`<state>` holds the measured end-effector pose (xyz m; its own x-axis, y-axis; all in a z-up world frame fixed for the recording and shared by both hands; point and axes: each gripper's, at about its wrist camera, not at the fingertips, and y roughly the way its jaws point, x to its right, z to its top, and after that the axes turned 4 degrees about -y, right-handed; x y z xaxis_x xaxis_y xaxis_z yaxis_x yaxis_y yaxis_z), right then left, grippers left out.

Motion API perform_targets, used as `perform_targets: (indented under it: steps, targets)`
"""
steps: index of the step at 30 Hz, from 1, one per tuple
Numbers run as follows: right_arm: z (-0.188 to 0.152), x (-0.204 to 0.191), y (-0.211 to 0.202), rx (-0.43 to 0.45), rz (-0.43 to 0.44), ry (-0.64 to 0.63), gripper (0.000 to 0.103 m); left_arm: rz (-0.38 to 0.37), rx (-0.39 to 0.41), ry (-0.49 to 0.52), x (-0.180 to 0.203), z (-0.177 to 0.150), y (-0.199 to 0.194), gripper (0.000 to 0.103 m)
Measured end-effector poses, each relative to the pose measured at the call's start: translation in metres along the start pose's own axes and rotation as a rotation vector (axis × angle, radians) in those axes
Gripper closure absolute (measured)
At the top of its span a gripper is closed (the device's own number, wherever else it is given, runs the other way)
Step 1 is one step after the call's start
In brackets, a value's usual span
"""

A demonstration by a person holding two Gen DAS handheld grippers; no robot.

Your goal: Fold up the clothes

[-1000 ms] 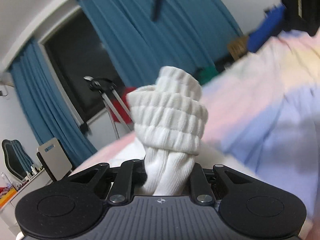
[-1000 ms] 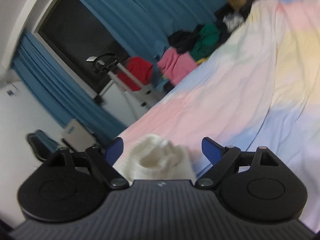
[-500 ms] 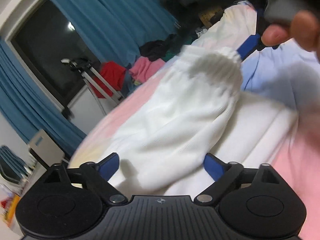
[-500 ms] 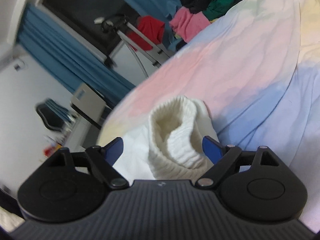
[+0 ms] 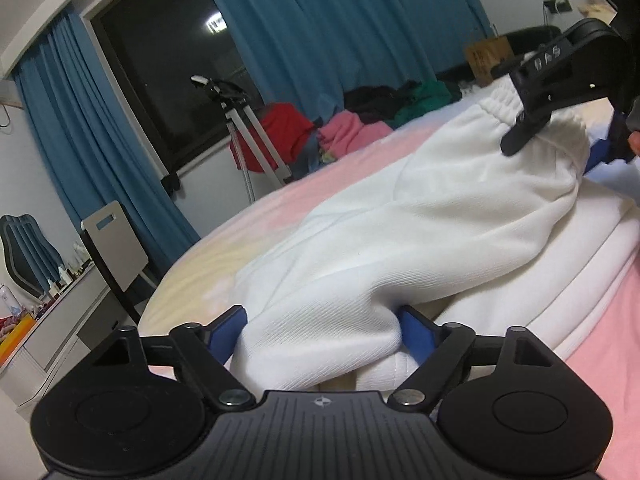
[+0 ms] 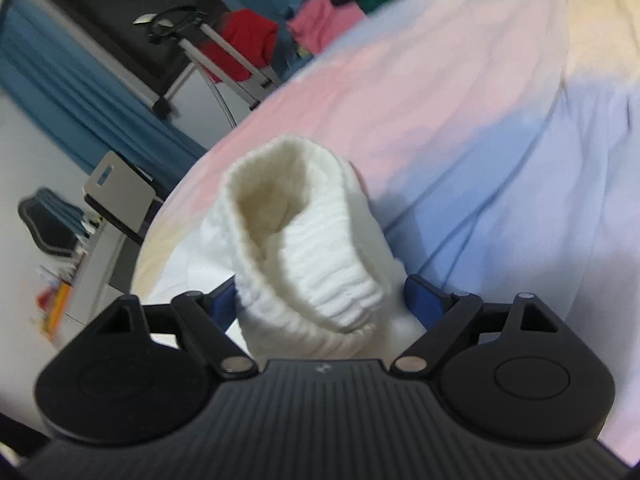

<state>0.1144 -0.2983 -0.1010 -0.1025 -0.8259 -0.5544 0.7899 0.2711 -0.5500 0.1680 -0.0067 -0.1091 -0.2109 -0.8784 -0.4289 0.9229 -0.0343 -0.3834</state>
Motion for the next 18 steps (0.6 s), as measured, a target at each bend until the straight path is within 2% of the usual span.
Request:
perform_targets:
  steps: [2,6,7,9,13,16,18]
  targets:
    - [-0.001,-0.012,-0.005,0.027,-0.035,-0.079,0.039,-0.013,0.026,-0.005,0.023,-0.011,-0.033,0.031]
    - [-0.001,-0.027,-0.021,0.099,-0.067,-0.178,0.056,-0.067,0.066,-0.032,0.024,-0.014,-0.06,0.06]
    - [0.0,-0.027,-0.026,0.118,-0.057,-0.179,0.058,-0.081,0.077,-0.044,0.023,-0.015,-0.069,0.067]
    - [0.004,-0.025,-0.039,0.143,-0.046,-0.17,0.059,-0.123,0.09,-0.065,0.018,-0.015,-0.085,0.073]
    - [0.01,-0.015,-0.058,0.164,-0.051,-0.133,0.059,-0.228,0.085,0.005,0.02,-0.018,-0.105,0.075]
    - [0.005,0.007,-0.046,0.1,-0.103,-0.06,0.058,-0.262,0.027,0.063,0.034,-0.03,-0.101,0.075]
    - [0.0,0.025,-0.034,0.039,-0.102,0.019,0.05,-0.255,-0.009,0.089,0.041,-0.038,-0.096,0.074]
